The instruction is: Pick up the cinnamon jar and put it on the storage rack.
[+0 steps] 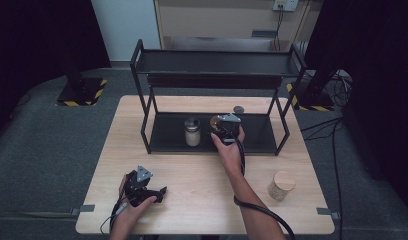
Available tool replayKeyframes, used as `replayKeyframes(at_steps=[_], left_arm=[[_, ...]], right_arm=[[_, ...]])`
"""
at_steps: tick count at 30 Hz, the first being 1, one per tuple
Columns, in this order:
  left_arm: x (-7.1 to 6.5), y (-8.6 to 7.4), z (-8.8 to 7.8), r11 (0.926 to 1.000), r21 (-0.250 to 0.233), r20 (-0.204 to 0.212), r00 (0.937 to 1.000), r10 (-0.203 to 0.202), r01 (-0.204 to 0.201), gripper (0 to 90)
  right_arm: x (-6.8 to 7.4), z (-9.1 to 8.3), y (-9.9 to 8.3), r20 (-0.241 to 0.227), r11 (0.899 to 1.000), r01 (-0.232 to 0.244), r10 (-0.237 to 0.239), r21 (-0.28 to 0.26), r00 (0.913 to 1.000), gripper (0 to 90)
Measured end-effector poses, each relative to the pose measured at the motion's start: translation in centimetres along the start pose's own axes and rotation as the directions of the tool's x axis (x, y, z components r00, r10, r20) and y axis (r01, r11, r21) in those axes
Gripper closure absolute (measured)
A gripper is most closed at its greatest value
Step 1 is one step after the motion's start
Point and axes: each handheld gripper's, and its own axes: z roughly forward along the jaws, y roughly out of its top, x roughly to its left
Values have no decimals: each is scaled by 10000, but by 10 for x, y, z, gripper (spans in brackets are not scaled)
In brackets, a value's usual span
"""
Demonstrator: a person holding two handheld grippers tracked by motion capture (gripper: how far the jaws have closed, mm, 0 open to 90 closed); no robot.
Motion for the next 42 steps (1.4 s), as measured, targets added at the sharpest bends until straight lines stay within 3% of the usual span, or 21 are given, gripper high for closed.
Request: replayKeyframes(at_steps=[27,42], left_arm=[[0,0,0,10000,0,-2,10000,3,-3,0],[0,0,0,10000,-1,-2,10000,2,-2,0]], right_arm=[[1,-1,-11,-36,9998,-36,36,-177,10000,249],[-8,-11,-13,-376,10000,-12,8,-93,9993,87]])
